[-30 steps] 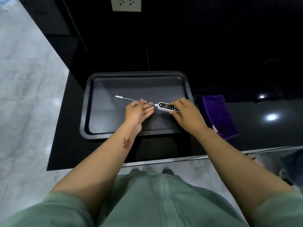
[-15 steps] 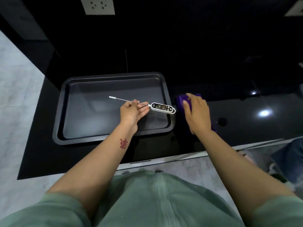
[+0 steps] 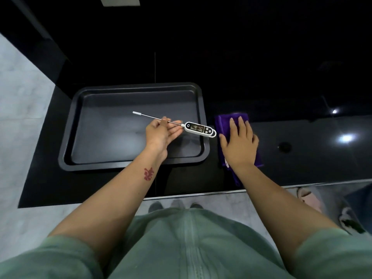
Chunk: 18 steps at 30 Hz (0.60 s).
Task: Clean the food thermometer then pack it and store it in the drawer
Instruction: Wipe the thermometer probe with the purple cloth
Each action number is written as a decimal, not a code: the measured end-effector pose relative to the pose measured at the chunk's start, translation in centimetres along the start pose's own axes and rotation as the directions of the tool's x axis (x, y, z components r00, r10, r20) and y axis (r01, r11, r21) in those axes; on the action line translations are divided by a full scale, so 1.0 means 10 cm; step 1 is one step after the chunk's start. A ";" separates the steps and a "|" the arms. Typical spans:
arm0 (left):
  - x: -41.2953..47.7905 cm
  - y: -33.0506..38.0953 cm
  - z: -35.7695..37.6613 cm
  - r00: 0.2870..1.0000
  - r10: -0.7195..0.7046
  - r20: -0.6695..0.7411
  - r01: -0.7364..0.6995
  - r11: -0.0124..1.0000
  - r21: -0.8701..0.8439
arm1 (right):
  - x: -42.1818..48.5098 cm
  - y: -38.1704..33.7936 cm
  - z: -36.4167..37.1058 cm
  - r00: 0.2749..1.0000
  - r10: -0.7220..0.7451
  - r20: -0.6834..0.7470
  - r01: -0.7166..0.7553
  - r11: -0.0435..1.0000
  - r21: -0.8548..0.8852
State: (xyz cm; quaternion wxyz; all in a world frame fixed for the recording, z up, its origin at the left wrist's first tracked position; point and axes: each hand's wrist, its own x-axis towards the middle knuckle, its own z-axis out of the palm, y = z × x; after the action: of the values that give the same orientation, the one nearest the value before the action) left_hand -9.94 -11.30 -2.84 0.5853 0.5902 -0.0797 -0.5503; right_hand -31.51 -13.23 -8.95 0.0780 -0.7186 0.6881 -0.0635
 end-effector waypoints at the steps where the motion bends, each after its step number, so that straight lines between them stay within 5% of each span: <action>1: 0.00 -0.01 0.01 1.000 -0.003 -0.003 0.003 1.000 0.006 | 0.00 -0.02 0.00 1.000 0.010 -0.018 -0.010 1.000 -0.003; 10: 0.04 0.08 -0.05 1.000 0.024 -0.012 -0.024 0.999 -0.024 | 0.09 -0.03 -0.08 0.991 0.101 -0.083 -0.097 0.994 0.051; 14: 0.07 0.16 -0.17 0.999 0.043 -0.031 -0.045 0.997 -0.056 | 0.14 -0.10 -0.18 0.976 0.148 -0.159 -0.077 0.920 0.385; 18: 0.09 0.27 -0.28 0.997 0.060 -0.054 -0.064 0.995 -0.072 | 0.19 -0.41 -0.31 0.995 0.038 -0.094 0.033 0.750 0.660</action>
State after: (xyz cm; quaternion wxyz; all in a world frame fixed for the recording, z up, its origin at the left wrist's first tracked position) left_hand -6.00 -11.11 -2.06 0.6254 0.5794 -0.0622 -0.5190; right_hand -28.01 -14.98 -5.16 0.2918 -0.6397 0.6252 -0.3388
